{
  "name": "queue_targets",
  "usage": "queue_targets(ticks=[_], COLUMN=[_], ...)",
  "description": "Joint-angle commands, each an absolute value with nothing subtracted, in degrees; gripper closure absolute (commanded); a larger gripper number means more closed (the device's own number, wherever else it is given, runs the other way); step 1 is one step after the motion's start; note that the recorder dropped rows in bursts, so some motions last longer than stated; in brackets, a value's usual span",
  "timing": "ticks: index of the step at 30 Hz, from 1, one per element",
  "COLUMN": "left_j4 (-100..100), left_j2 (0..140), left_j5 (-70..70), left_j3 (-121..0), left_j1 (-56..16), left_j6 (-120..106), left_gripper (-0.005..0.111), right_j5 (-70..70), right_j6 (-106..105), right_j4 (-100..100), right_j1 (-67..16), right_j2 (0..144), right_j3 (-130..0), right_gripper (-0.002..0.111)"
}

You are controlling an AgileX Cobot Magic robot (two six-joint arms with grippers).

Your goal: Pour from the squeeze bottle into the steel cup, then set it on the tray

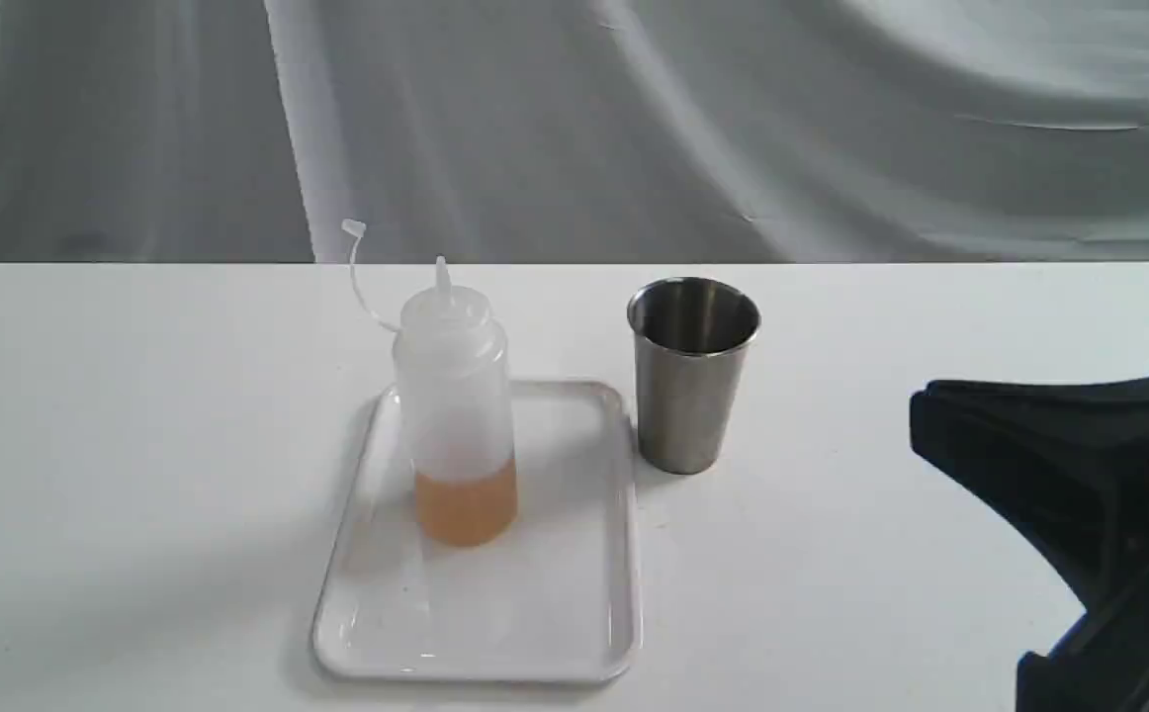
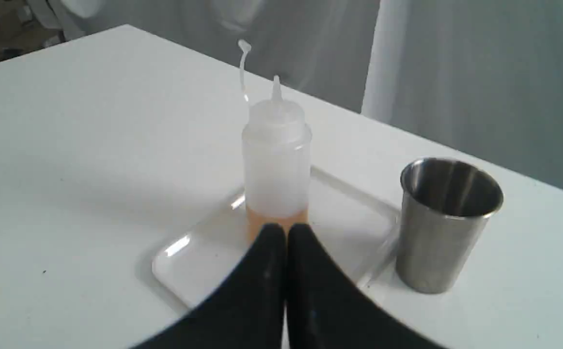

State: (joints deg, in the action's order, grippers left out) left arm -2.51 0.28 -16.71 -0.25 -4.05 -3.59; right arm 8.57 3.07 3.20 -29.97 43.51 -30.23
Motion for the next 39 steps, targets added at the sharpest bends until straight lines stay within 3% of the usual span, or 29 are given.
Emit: queue_targets(ticks=[1,14,23,39], left_j4=[-2.54,-2.54,-2.54,-2.54], left_j2=[0.00,0.00,0.00,0.00], left_j5=[-16.34,-16.34,-16.34,-16.34], left_j3=[0.00,0.00,0.00,0.00], left_j1=[-4.23,-4.23,-4.23,-4.23], left_j6=[-3.49,-3.49,-3.49,-3.49], left_gripper=[0.098,0.098,0.098,0.098], right_j5=[9.52,12.20,12.07,8.22], right_j6=[3.18,3.32,3.21,3.21], right_j4=[1.88,2.56,1.85,0.76], right_j1=[-30.09,-32.45,-31.64,-12.32], right_j2=[43.28,36.87,27.58,17.46], right_j3=[-29.83,-29.21,-17.83,-11.85], right_gripper=[0.108,0.108,0.108,0.108])
